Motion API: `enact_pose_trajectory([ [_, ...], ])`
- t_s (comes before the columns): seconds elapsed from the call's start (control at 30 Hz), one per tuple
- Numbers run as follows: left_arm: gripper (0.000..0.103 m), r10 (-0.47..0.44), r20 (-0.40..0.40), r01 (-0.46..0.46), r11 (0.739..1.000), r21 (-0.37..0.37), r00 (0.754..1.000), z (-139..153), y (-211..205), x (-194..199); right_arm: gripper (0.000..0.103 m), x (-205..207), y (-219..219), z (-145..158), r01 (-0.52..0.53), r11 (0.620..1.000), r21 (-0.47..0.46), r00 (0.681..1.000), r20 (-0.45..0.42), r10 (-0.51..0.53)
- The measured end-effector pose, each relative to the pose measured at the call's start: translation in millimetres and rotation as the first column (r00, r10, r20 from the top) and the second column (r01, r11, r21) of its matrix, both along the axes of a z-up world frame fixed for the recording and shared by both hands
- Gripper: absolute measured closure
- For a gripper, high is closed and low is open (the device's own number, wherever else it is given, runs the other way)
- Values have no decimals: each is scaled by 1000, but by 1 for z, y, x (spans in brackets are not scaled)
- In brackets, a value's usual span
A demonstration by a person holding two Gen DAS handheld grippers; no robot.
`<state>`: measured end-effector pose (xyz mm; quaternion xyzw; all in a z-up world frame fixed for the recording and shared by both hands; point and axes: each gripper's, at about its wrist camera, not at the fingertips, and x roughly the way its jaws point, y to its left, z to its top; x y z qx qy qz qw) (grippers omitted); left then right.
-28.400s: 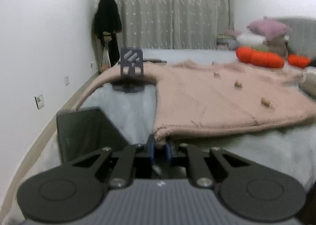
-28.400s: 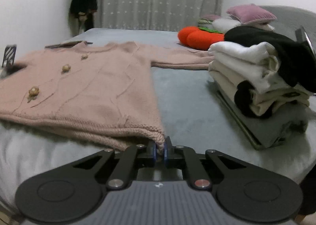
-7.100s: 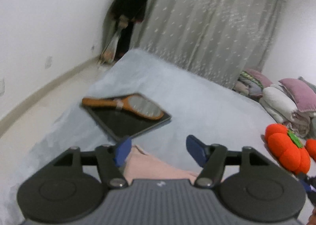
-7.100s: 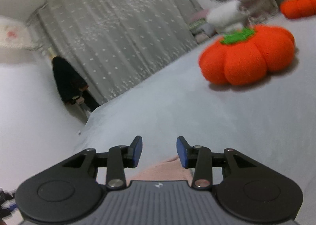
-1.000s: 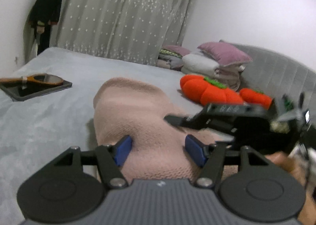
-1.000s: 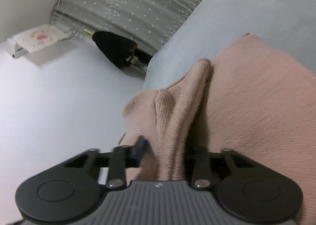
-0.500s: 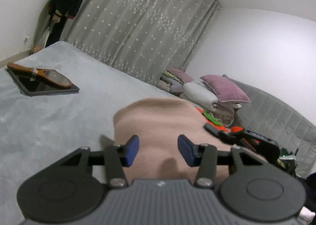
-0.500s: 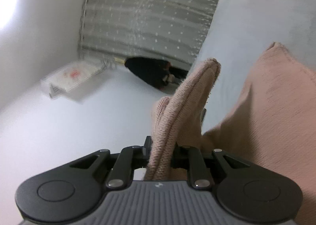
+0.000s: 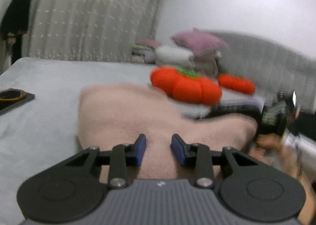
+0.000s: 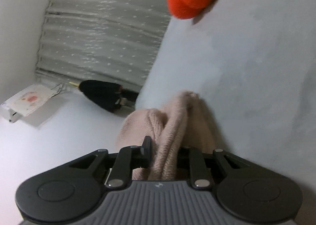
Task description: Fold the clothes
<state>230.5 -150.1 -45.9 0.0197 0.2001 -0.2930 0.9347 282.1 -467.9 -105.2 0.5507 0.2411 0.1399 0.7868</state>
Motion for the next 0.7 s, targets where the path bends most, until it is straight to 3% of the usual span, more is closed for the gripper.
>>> enact_pose_trajectory([
  [0.1,73,3,112,-19,990,138,994,-9,-22,-12,75,-17,-11,24,61,991,-117,998,14,-60],
  [0.13,73,4,110,-19,991,136,994,-9,-24,-14,70,-25,-13,34,91,982,-166,996,29,-87],
  [0.2,73,7,87,-15,996,93,996,-9,-20,-11,69,-45,-15,55,136,964,-229,988,103,-115],
  [0.3,73,5,84,-11,998,67,996,-8,-20,-12,69,-65,4,89,143,939,-314,970,233,-70],
  [0.43,72,-6,103,-1,997,71,995,-10,-17,-15,69,-58,58,113,139,861,-490,951,309,23],
  [0.57,72,-27,99,22,998,60,995,-6,-9,-19,70,-24,103,90,73,793,-605,965,245,98],
  [0.63,71,-44,78,41,998,41,996,-3,0,-18,81,-14,113,73,58,737,-673,982,170,77],
  [0.7,73,-27,27,28,999,-20,999,8,11,-11,81,-8,119,59,57,674,-737,993,114,39],
])
